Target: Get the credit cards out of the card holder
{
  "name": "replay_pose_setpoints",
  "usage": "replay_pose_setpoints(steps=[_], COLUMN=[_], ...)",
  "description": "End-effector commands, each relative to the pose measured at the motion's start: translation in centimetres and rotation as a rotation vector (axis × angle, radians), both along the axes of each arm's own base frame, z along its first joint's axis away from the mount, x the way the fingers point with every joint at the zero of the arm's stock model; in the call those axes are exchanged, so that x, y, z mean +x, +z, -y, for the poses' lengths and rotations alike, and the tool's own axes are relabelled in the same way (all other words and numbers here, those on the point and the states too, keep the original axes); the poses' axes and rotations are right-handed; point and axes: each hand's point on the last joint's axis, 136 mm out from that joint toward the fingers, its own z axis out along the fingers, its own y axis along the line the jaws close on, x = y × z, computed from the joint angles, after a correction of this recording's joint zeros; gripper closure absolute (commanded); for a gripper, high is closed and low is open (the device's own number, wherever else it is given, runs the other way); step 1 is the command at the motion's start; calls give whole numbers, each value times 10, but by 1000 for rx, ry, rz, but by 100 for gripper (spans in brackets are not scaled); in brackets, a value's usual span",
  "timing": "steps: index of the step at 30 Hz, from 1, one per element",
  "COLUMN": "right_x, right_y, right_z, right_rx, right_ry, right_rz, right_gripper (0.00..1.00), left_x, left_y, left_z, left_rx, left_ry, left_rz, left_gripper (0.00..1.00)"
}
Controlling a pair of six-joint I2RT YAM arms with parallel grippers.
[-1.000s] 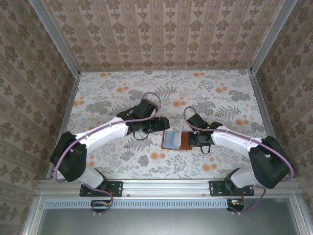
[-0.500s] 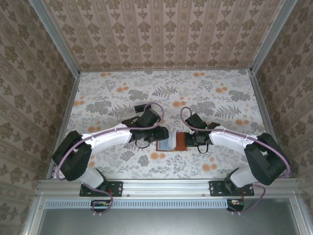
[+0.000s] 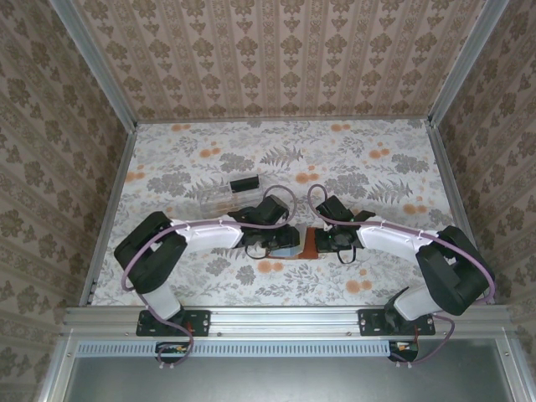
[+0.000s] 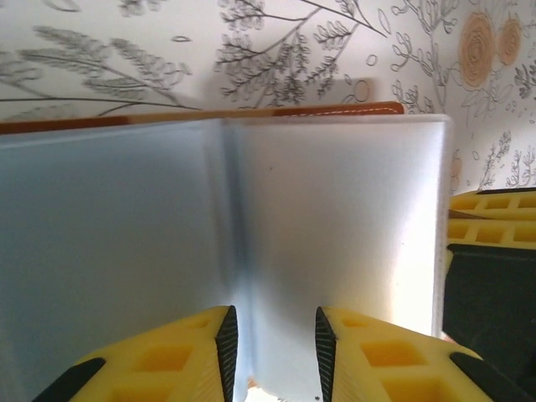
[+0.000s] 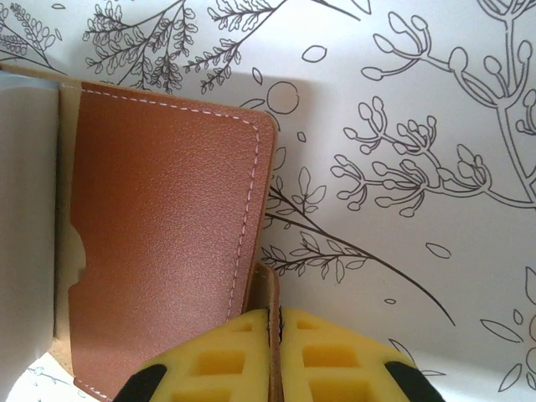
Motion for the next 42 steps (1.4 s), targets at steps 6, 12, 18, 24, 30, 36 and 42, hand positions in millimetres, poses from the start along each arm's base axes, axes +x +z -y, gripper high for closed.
replay_pose_setpoints(steps=[6, 12, 18, 24, 30, 36, 42], right_x=[3, 4, 4, 5, 5, 8, 9], right_y=[17, 43, 59, 42, 17, 5, 1], right_z=[2, 8, -11, -18, -13, -6, -3], right_rx=[49, 89, 222, 235, 148, 72, 45], right_ry=[-38, -89, -105, -110, -93, -67, -58], right_rz=[9, 55, 51, -3, -53, -59, -58], right_gripper=[82, 75, 80, 85, 79, 77, 76], left_x=[3, 2, 3, 5, 8, 12, 11], left_y=[2, -6, -5, 1, 12, 29, 24], left_z=[25, 24, 22, 18, 16, -4, -30], left_rx=[-57, -27, -18, -14, -25, -13, 33], left_ry=[-5, -2, -2, 7, 18, 67, 107], left_rz=[-22, -41, -33, -13, 6, 47, 51], left_gripper=[67, 70, 71, 74, 74, 74, 72])
